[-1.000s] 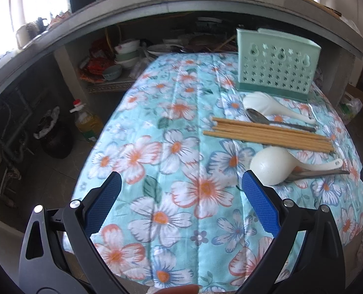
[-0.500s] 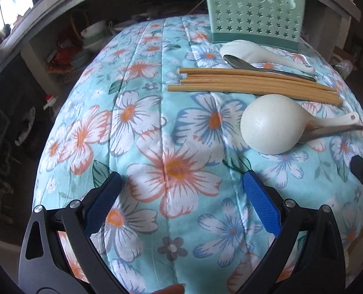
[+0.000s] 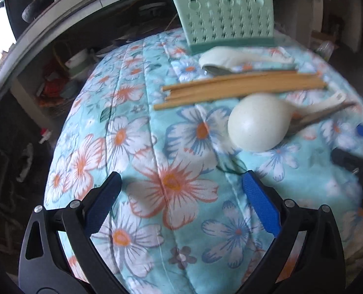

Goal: Organize utensils
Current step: 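Move the left gripper toward the white ceramic spoon, then close the left gripper on the white ceramic spoon's handle, then lift the white spoon with the left gripper while the right gripper grasps a metal spoon, then lower the white spoon into the green holder and open the left gripper while the right lifts the metal spoon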

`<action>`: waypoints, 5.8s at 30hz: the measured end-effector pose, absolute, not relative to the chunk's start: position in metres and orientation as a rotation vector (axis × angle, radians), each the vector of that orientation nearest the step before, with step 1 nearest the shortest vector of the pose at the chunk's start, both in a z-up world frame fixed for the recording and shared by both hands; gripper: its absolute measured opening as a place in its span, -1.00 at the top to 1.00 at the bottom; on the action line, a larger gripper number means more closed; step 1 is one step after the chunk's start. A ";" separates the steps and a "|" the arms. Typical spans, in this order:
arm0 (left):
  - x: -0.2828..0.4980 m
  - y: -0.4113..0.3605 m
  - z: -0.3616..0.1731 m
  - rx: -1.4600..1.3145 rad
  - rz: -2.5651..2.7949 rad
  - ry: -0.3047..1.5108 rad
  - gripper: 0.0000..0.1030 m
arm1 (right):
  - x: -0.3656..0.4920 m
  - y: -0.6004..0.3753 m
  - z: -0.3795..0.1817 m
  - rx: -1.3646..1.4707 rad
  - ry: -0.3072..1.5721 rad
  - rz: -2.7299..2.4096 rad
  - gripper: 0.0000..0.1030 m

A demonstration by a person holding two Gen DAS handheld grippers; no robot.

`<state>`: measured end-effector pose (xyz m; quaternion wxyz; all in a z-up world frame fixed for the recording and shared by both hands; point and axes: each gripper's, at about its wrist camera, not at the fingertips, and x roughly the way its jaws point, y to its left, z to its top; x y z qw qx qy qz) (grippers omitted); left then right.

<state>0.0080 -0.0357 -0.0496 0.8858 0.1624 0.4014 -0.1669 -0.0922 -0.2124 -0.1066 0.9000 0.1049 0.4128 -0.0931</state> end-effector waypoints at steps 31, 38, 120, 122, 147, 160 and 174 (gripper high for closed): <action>0.009 -0.096 -0.030 0.537 -0.583 0.562 0.85 | -0.090 -0.215 -0.110 0.213 0.839 -0.190 -0.90; 0.035 -0.078 -0.033 0.383 -0.637 0.695 0.86 | -0.089 -0.216 -0.110 0.207 0.842 -0.187 -0.90; 0.059 0.006 0.105 0.115 -0.444 0.326 0.94 | -0.059 -0.096 -0.067 -0.364 0.637 0.096 0.90; 0.069 -0.010 0.119 0.212 -0.419 0.287 0.94 | -0.063 -0.101 -0.059 -0.360 0.612 0.103 0.91; 0.175 -0.145 0.125 1.193 -0.376 0.410 0.94 | -0.073 -0.149 -0.038 -0.216 0.528 0.123 0.93; 0.229 -0.168 0.113 0.903 -0.478 0.649 0.46 | -0.071 -0.166 -0.036 -0.160 0.534 0.112 0.93; 0.191 -0.053 0.131 0.125 -0.491 0.524 -0.17 | -0.069 -0.228 0.013 0.117 0.472 0.150 0.94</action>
